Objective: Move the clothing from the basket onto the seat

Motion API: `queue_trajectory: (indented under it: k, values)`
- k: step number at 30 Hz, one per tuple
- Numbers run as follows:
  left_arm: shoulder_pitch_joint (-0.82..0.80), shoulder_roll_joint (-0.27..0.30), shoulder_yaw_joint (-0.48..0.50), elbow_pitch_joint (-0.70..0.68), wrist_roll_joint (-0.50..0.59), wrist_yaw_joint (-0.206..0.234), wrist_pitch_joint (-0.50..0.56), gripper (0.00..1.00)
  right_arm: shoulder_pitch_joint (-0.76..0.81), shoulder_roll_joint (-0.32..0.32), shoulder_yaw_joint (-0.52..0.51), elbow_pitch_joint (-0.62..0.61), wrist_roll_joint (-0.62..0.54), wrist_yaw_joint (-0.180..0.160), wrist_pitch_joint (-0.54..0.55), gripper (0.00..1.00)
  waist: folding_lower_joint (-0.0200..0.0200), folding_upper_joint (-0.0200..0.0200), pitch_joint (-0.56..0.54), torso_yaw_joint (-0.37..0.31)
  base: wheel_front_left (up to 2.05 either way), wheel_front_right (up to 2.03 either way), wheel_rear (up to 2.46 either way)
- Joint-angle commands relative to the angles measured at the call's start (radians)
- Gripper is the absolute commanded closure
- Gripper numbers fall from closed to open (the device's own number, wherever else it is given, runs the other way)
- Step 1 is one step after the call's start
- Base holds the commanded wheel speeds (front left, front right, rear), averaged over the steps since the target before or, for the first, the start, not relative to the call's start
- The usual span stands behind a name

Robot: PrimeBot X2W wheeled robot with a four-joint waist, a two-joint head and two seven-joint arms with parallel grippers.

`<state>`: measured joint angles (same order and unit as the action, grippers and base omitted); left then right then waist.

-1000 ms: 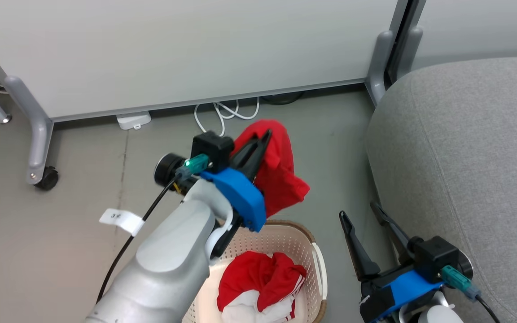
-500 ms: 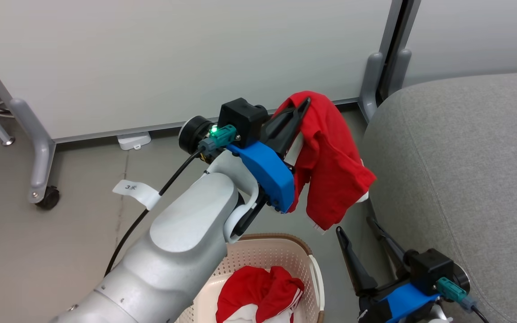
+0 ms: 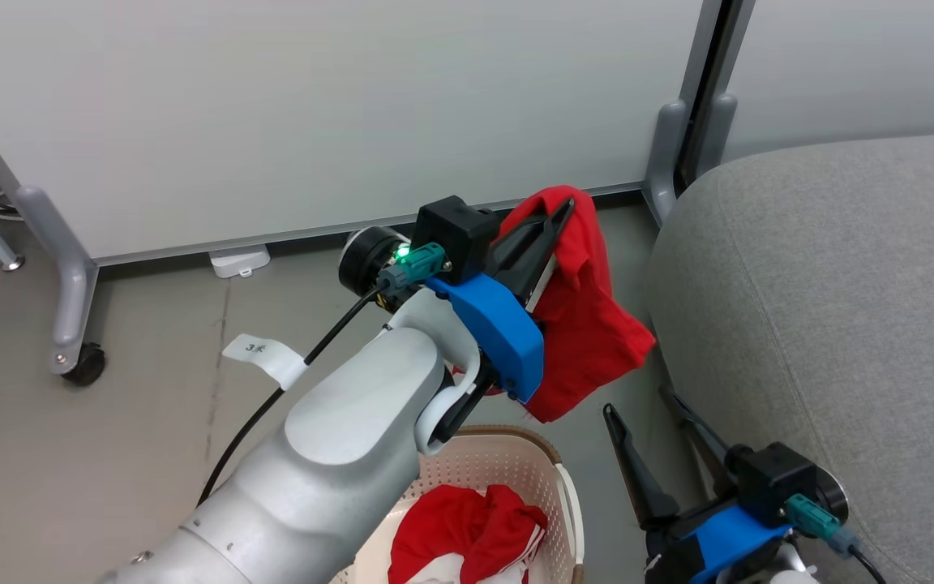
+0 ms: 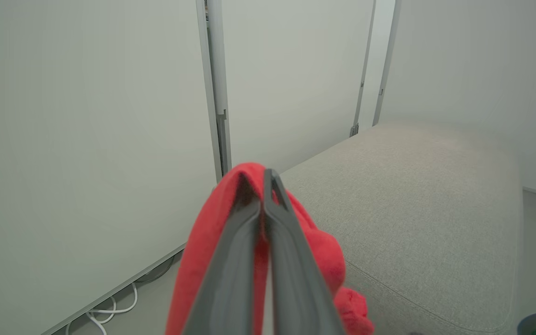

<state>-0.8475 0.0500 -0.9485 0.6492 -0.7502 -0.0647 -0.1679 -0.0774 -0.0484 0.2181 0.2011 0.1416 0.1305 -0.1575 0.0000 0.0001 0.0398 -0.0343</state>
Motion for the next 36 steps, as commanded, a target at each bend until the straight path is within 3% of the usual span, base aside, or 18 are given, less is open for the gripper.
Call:
queue_trajectory:
  k: [1,15,24,36]
  values:
    - [-0.017,0.001,-0.004,0.008,-0.007,0.002,-0.005,1.0,-0.02,-0.003,0.005,-0.007,-0.003,0.0,0.006,0.0,0.0,-0.0001,0.002,-0.001,0.0,0.0,0.0]
    - [-0.027,0.001,-0.056,0.027,-0.051,0.004,-0.012,1.0,-0.141,-0.004,-0.02,0.013,-0.025,0.0,0.078,0.0,0.0,-0.0001,0.017,0.012,0.0,0.0,0.0]
    - [-0.042,0.001,-0.092,0.019,-0.077,0.003,-0.015,1.0,-0.244,-0.004,0.002,0.14,-0.035,0.0,0.146,0.0,0.0,-0.0001,0.024,0.023,0.0,0.0,0.0]
    - [-0.063,0.001,-0.131,0.007,-0.106,0.004,-0.019,1.0,-0.384,-0.003,0.097,0.306,-0.01,0.0,0.129,0.0,0.0,-0.0001,0.041,0.037,0.0,0.0,0.0]
